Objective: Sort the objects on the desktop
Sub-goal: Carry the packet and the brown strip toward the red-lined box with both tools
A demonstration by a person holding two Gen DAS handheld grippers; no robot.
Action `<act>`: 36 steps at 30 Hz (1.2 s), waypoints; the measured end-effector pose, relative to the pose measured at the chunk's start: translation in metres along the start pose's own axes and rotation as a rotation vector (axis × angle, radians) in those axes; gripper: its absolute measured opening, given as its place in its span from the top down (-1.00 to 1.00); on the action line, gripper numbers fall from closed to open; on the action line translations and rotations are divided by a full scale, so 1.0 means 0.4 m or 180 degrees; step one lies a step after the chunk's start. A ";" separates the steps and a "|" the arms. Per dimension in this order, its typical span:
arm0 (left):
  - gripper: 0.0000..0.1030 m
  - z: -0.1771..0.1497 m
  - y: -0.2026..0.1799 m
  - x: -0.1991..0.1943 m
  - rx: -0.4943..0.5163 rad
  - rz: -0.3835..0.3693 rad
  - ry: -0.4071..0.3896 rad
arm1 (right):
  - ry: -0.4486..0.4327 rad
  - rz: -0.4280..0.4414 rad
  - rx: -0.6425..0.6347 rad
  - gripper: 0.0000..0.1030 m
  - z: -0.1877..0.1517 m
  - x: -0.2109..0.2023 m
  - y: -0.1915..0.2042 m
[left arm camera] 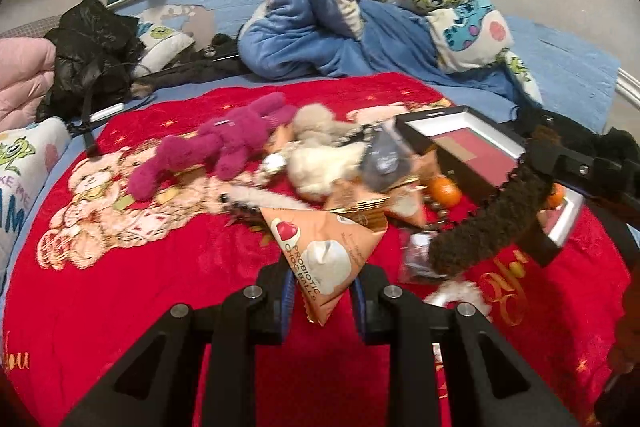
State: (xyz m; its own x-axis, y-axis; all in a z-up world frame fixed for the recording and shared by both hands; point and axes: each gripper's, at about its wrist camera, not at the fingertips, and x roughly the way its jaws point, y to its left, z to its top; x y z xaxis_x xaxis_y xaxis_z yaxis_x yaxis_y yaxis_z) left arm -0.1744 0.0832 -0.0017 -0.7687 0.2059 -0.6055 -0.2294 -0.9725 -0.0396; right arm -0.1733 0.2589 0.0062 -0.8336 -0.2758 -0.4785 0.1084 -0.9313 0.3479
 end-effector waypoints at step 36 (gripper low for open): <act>0.52 0.013 -0.479 0.134 0.0257 -0.0943 0.0013 | -0.0621 -0.0654 0.0555 0.51 0.026 -0.280 -0.456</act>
State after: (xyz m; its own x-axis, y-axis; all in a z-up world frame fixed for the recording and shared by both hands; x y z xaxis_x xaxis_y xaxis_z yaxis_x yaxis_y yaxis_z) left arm -0.1750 0.2810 -0.0224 -0.6589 0.4786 -0.5803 -0.4899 -0.8585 -0.1518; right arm -0.1054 0.4622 0.0048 -0.9183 -0.0199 -0.3954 -0.1530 -0.9033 0.4009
